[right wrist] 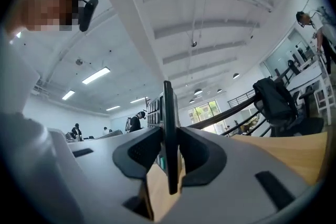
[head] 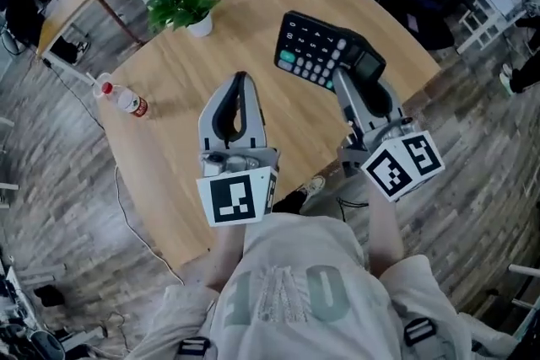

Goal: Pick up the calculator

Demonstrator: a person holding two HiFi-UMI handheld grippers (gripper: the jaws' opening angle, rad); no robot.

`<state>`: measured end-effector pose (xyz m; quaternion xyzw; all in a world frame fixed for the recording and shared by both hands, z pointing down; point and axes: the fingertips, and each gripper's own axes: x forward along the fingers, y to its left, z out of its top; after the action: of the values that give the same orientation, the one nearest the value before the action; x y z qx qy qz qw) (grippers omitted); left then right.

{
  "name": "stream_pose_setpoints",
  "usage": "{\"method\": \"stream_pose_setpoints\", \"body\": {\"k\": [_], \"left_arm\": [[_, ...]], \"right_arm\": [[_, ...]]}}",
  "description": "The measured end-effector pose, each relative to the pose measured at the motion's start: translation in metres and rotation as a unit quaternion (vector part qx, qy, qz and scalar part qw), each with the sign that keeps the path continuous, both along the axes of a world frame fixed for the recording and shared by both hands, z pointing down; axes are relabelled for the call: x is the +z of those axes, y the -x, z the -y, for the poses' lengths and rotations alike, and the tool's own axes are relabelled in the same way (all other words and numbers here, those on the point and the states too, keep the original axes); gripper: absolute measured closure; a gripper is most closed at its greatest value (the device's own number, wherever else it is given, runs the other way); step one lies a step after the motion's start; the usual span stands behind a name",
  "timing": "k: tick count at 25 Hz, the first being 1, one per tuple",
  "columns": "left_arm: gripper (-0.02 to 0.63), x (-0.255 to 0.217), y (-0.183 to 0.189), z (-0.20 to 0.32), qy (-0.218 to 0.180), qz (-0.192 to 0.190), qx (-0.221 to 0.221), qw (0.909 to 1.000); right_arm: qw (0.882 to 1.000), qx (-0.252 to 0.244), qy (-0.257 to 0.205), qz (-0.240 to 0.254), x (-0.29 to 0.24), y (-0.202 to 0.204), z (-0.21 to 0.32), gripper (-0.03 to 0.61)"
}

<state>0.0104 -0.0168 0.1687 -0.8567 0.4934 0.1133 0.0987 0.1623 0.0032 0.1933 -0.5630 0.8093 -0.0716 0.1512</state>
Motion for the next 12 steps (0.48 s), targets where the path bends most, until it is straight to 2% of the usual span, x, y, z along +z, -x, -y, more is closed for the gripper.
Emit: {"method": "stream_pose_setpoints", "body": {"k": [5, 12], "left_arm": [[0.604, -0.001, -0.014, -0.021, -0.01, 0.015, 0.024, 0.9995], [0.604, 0.001, -0.034, -0.031, -0.011, 0.023, 0.045, 0.9987]], "right_arm": [[0.999, 0.019, 0.013, 0.025, 0.024, -0.009, -0.046, 0.462], [0.998, 0.038, 0.037, 0.045, 0.046, -0.019, -0.071, 0.462]]}}
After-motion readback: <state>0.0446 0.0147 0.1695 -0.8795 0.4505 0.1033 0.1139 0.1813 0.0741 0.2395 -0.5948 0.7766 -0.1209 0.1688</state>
